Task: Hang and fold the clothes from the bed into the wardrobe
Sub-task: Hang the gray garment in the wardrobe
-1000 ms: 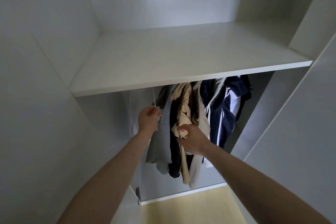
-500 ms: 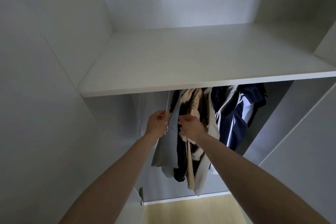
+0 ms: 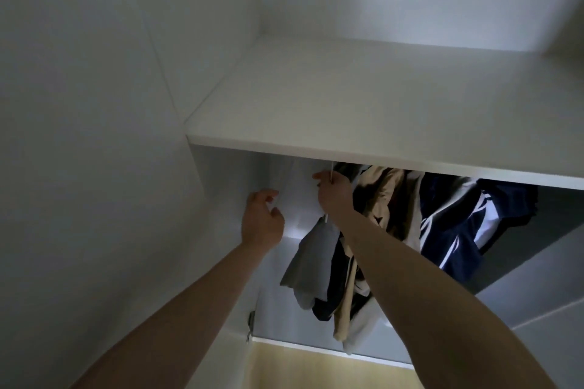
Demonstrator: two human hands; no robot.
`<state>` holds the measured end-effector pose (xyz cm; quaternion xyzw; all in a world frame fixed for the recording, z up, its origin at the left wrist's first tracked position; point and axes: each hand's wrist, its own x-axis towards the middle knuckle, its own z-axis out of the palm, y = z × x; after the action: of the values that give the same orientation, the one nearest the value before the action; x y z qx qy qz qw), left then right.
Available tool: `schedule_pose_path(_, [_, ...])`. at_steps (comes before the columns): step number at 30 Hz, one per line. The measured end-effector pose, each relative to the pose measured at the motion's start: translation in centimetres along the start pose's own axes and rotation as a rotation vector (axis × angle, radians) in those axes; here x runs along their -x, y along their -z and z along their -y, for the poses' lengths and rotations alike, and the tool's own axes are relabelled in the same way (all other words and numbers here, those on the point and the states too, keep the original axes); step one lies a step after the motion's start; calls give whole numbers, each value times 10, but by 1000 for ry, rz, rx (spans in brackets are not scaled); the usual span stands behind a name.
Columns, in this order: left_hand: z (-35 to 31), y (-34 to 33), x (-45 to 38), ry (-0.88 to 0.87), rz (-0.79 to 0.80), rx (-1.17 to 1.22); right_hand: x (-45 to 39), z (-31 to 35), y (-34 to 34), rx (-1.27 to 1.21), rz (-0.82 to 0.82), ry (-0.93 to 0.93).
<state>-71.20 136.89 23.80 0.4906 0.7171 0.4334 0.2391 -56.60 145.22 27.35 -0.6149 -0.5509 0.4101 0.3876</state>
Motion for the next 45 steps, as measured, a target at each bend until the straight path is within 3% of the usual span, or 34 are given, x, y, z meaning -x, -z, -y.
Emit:
schedule_pose_path(8, [26, -1, -23, 83, 171, -193, -6, -6, 11, 32, -43, 156])
schedule_pose_path(15, [33, -7, -32, 88, 116, -174, -22, -9, 14, 47, -21, 193])
schedule_pose_path(20, [34, -13, -33, 119, 188, -107, -17, -23, 1, 66, 26, 210])
schedule_pose_path(26, [45, -33, -33, 113, 149, 32, -18, -31, -19, 15, -11, 237])
schedule_pose_path(35, [60, -52, -31, 9, 120, 180, -6, -43, -28, -191, 110, 78])
schedule_pose_path(42, [73, -56, -13, -10, 12, 310, 15, -61, -26, -264, -25, 95])
schedule_pose_path(45, [79, -46, 4, 26, 64, 316, 26, -53, -17, -284, -60, 73])
